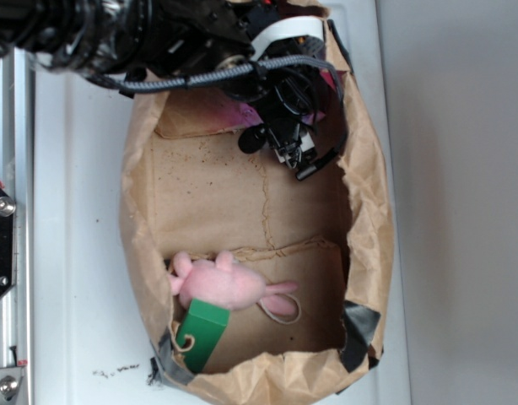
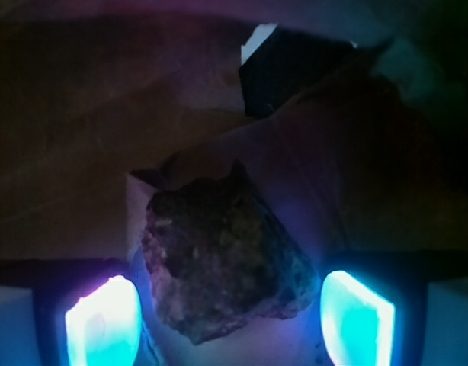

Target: Grab the rock.

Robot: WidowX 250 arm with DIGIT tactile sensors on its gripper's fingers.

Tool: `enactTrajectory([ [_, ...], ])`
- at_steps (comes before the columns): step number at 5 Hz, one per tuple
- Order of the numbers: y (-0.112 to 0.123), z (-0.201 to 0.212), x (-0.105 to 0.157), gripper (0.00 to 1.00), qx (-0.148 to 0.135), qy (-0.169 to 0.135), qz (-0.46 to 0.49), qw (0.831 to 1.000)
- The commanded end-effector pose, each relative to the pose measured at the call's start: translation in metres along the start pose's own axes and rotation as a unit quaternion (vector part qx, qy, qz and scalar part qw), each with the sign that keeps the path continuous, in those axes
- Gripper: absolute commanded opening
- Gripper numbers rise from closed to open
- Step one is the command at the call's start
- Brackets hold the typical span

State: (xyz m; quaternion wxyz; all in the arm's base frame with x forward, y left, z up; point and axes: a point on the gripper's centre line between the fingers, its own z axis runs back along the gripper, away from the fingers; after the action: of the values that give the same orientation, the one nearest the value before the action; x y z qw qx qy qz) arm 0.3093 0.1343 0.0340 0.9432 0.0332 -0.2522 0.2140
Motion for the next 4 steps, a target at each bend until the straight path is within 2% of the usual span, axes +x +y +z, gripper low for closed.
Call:
enactTrajectory([
  [1,0.017,0.014,0.016,1.00,0.007,-0.039,0.000,0.999],
  [2,0.014,0.011,0.018,1.00,-0.003,-0.064,-0.010,0.998],
  [4,0.014,0.008,0.029,1.00,0.008,-0.084,0.005,0.996],
])
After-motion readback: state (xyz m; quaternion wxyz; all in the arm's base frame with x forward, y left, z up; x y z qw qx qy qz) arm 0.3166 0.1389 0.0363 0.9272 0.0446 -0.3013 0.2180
